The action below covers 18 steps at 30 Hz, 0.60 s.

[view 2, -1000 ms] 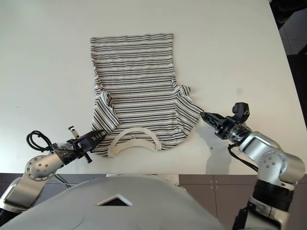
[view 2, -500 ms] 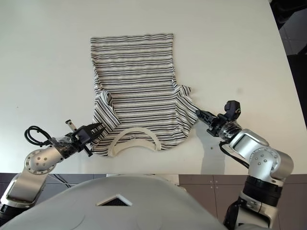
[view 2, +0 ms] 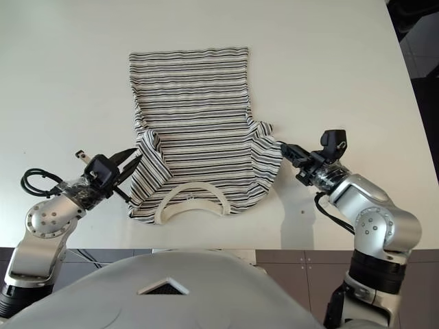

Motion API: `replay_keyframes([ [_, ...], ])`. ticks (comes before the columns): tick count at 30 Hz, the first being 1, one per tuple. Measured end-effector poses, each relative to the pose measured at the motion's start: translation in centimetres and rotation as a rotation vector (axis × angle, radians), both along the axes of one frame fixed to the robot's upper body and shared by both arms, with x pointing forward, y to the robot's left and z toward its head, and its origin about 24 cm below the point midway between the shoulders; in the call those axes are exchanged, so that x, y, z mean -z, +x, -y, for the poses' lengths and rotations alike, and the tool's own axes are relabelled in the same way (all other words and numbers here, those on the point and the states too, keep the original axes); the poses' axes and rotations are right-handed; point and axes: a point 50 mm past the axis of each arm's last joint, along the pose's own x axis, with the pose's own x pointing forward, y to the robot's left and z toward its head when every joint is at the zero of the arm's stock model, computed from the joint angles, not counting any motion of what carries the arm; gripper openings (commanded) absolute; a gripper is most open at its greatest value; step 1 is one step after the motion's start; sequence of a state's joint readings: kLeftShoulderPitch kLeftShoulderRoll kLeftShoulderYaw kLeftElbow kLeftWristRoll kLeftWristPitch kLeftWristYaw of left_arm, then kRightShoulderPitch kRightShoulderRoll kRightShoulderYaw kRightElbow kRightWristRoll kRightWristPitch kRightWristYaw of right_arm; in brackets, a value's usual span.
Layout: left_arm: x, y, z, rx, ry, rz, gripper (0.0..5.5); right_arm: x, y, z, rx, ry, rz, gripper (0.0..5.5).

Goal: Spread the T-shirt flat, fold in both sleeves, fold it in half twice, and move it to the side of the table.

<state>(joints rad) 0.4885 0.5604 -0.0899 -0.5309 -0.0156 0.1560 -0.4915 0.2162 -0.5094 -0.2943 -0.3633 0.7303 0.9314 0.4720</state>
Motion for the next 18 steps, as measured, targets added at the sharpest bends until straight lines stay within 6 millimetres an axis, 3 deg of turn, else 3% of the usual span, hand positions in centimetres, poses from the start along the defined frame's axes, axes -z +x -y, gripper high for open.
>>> replay_keyframes([
  [4,0.0,0.5,0.4,0.014,0.002,0.018,0.8,-0.3,0.5,-0.6,-0.049,-0.018,0.03,0.13],
  [11,0.2,0.2,0.6,0.049,0.026,-0.001,0.8,-2.9,0.5,-3.2,-0.28,-0.122,0.18,0.13],
  [18,0.2,0.5,1.4,0.128,0.059,0.005,0.8,0.0,-0.7,-6.5,-0.502,-0.207,0.139,0.13],
])
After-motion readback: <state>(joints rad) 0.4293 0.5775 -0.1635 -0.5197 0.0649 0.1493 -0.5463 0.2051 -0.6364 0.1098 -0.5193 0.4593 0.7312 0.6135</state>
